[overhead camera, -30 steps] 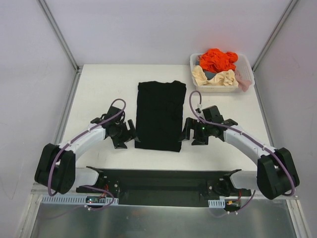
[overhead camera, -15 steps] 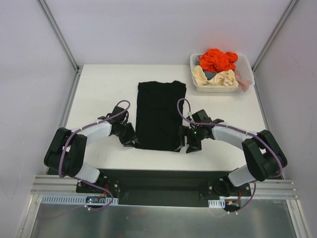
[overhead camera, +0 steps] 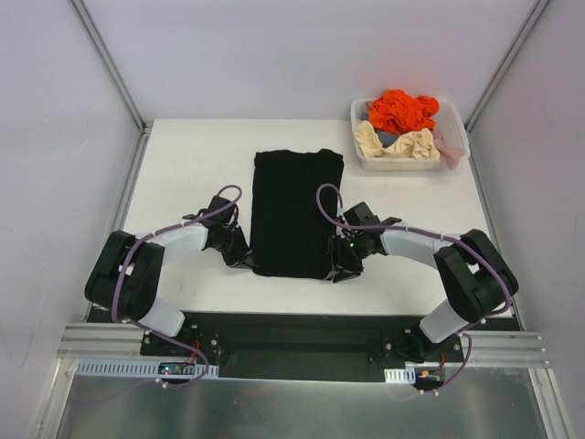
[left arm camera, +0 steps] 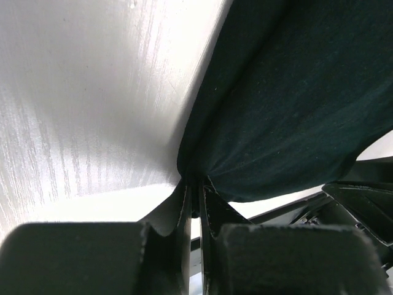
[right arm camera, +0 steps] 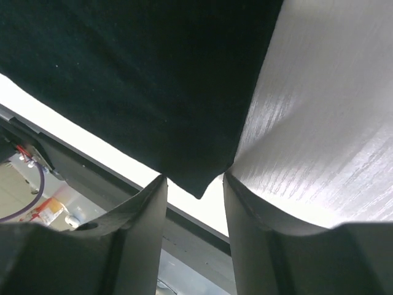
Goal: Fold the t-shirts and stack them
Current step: Fold the tshirt
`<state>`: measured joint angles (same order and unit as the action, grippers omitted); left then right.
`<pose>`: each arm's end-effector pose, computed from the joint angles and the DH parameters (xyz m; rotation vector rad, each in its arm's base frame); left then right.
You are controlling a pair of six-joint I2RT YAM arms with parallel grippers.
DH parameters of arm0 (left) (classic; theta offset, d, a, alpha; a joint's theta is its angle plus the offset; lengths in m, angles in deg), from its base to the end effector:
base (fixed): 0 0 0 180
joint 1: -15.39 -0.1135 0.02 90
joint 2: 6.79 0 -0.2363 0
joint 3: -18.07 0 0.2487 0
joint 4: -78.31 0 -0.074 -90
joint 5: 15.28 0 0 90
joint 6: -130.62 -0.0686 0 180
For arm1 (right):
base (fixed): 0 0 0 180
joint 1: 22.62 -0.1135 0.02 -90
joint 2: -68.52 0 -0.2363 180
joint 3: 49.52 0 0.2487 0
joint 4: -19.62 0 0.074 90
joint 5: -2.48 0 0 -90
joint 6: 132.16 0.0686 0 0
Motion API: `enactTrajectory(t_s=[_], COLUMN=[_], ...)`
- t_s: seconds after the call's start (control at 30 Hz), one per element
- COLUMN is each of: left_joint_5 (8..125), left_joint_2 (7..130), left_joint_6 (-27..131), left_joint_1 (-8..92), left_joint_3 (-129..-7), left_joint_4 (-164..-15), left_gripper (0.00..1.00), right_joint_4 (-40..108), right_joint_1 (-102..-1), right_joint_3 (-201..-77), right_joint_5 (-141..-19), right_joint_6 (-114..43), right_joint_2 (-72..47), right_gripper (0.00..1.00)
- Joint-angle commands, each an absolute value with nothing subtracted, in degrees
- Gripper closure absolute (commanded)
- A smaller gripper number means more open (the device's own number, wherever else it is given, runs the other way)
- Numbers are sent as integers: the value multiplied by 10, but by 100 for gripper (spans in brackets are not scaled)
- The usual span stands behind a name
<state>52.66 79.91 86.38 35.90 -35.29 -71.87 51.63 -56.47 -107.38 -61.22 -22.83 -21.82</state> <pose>0.2497 -0.1209 0.0900 -0.4919 2.8006 -0.8341 0.2235 0.1865 0.0940 -0.5042 2.7777 0.8746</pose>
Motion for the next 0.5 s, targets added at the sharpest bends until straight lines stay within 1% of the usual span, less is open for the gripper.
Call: enactTrajectory(t_s=[0.0, 0.1, 0.17, 0.2, 0.23, 0.3, 0.33, 0.4, 0.47], left_joint_5=[543, 543, 541, 540, 539, 537, 535, 525, 518], left_joint_2=[815, 813, 809, 808, 808, 801, 799, 782, 746], left_joint_6=[854, 854, 856, 856, 857, 859, 861, 865, 874], left_joint_1=[359, 359, 360, 360, 360, 360, 359, 360, 360], left_joint_3=[-341, -342, -342, -341, -341, -339, -336, -327, -312], left_joint_4=[-699, -699, -699, -699, -699, -699, -699, -698, -698], left_gripper=[100, 100, 100, 100, 100, 100, 100, 100, 100], right_joint_4=[531, 532, 532, 532, 534, 541, 543, 553, 566], right_joint_1=[-575, -577, -576, -576, -577, -583, -586, -595, -608], right_joint_3=[-1093, -1101, -1106, -1108, -1112, -1116, -1117, -1117, -1114], right_joint_5=[-675, -687, -689, -692, -693, -696, -696, -685, -681], right_joint_6=[-227, -235, -239, -241, -245, -251, -255, -262, -263], right_joint_2=[-228, -239, -246, -251, -253, -247, -244, -222, -201], right_gripper=[57, 59, 64, 67, 75, 82, 91, 98, 99])
